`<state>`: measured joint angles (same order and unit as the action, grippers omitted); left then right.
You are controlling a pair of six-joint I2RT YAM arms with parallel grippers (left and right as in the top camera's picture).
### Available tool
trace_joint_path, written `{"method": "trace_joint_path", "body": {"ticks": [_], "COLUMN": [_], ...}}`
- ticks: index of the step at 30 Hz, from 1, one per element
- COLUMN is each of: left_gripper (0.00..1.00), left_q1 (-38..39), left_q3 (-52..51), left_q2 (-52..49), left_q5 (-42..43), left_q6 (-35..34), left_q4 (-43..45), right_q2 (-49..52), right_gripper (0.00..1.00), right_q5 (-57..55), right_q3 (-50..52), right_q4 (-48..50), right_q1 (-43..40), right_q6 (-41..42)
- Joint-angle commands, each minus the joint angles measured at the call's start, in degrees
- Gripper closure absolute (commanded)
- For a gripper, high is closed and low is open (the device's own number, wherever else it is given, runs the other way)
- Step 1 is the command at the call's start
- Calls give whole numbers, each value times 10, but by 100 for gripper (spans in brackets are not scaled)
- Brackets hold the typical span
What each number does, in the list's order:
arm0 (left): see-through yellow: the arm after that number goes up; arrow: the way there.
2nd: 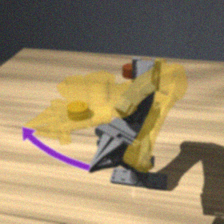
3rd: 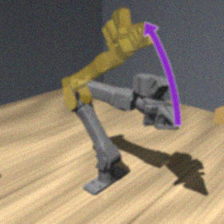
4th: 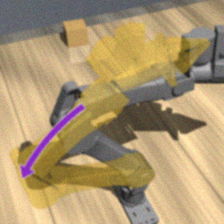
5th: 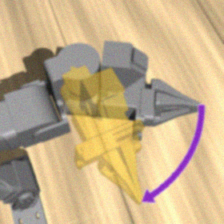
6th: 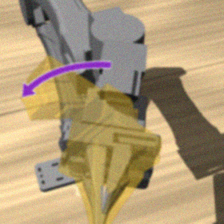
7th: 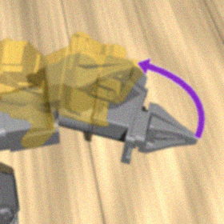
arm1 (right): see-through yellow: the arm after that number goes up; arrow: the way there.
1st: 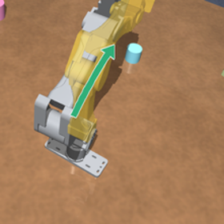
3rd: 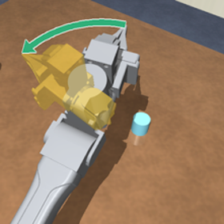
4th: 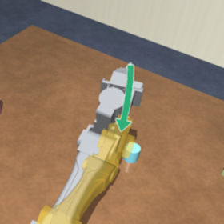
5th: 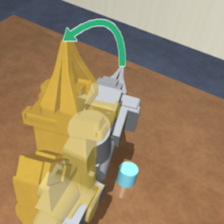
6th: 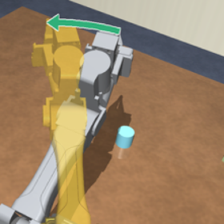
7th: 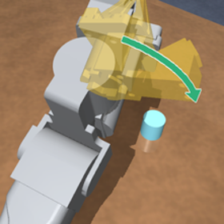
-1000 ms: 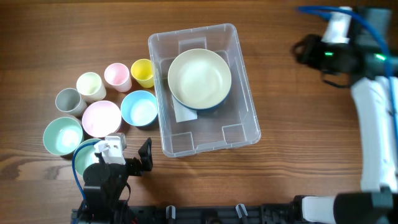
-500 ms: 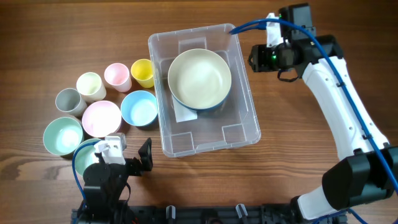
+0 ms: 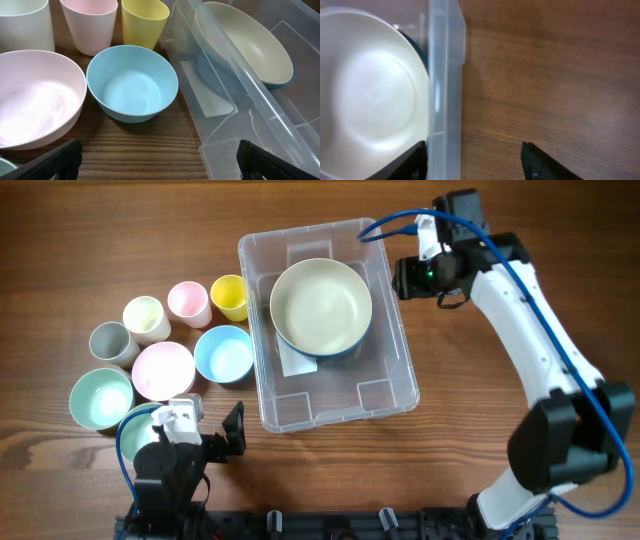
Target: Pack container
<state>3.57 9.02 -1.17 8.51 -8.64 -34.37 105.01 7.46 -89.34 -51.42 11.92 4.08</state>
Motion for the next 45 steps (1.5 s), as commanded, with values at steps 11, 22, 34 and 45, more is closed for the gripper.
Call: {"method": "trace_joint_path", "body": {"ticks": [11, 22, 34, 45], "left_gripper": [0, 0, 0, 0], "left_q1": [-5, -5, -5, -5], "left_q3": [0, 0, 0, 0], "left_q2": [3, 3, 3, 3], "left_q5": [11, 11, 11, 11], "left_q6": [5, 5, 5, 5], "left_q4": [0, 0, 0, 0], "right_q2": [30, 31, 28, 28], "right_gripper": [66, 92, 90, 92], "right_q5": [44, -122, -182, -182], "right_q3": [2, 2, 2, 2], "right_q4": [-39, -100, -62, -37], "right_q1": [6, 4, 4, 22], "right_q6": [5, 200, 136, -9]}}
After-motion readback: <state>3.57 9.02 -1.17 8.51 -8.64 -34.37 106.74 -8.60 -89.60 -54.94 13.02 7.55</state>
